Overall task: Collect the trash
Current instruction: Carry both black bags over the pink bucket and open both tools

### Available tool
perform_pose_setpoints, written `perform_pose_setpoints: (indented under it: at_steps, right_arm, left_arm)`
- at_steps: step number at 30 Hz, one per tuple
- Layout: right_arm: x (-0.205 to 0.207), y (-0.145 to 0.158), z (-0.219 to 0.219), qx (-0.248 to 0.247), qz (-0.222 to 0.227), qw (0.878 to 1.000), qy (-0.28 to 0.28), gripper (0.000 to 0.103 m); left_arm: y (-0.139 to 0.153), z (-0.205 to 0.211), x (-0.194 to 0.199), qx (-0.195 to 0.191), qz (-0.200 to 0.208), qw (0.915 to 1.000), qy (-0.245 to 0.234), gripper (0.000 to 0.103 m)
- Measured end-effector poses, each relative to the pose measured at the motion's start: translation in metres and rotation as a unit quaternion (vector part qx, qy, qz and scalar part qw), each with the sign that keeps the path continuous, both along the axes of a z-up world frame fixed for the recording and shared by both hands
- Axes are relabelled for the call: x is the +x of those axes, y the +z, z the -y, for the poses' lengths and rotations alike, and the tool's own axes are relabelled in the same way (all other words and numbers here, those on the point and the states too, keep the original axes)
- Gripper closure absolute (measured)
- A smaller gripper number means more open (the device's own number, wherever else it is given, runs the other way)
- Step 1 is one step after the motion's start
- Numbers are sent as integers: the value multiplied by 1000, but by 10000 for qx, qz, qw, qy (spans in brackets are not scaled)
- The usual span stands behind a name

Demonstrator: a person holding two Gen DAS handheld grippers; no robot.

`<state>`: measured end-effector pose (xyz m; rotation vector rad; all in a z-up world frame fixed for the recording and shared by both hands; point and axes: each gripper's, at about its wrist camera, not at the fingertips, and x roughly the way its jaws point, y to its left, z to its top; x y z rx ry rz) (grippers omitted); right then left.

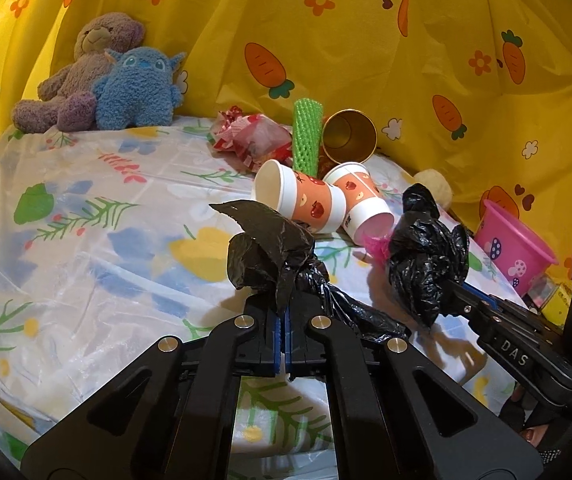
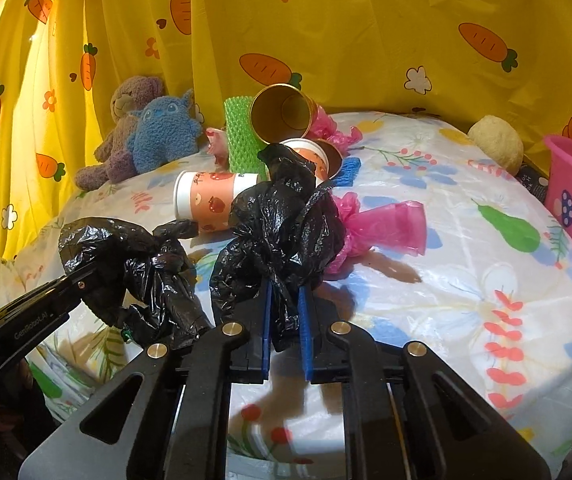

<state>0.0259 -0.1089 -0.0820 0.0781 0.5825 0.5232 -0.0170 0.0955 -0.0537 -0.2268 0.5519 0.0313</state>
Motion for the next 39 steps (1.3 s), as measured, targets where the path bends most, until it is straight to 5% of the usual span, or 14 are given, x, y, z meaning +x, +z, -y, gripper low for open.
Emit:
perform_pose_setpoints:
  at_steps: [24,30,39]
  right_arm:
    - [-10,35,76,189,591,9923,-1071,90]
    - [-2,55,118,219,903,9807,-1721,90]
    - [27,78,208,19,1276,9397,-3173,90]
  left_arm:
    - [62,48,19,171,693,9946,-760,103]
    - [94,111,51,167,986,9832,-1528,103]
    - [113,235,118,119,1023,9557,-2757,103]
